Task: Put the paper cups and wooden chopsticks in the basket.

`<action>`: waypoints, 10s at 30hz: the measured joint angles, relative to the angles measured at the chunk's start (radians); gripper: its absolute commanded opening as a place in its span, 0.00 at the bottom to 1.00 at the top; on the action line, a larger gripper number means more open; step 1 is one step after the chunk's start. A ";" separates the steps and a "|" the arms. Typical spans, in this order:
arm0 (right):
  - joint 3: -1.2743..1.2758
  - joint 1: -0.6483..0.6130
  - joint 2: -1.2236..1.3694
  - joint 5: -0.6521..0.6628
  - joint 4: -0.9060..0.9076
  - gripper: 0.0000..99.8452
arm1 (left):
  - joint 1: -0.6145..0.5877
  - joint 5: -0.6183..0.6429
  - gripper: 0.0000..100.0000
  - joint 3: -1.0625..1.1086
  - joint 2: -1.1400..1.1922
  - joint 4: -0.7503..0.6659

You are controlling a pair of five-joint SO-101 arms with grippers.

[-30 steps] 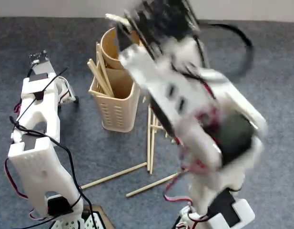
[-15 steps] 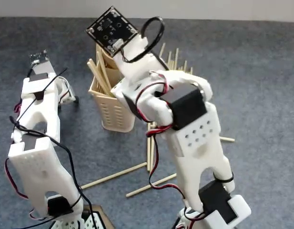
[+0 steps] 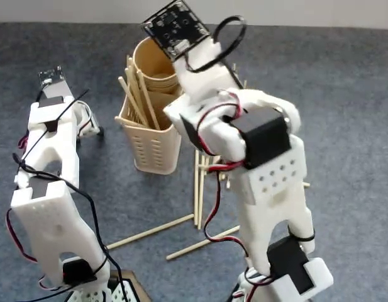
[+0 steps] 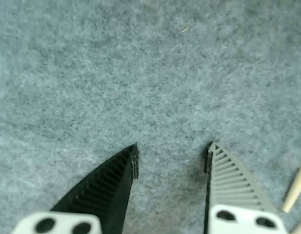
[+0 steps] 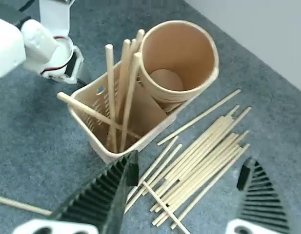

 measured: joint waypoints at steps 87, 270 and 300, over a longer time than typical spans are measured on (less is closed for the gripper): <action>-0.842 -0.106 0.405 -0.218 -0.213 0.01 | 0.000 0.000 0.24 0.000 0.000 0.000; 0.379 0.078 -0.344 -0.066 -0.242 0.25 | -0.124 -0.301 0.21 -0.534 -0.293 0.623; 2.414 0.503 -1.694 0.132 -0.565 0.25 | 0.446 -1.007 0.19 0.945 -1.323 0.549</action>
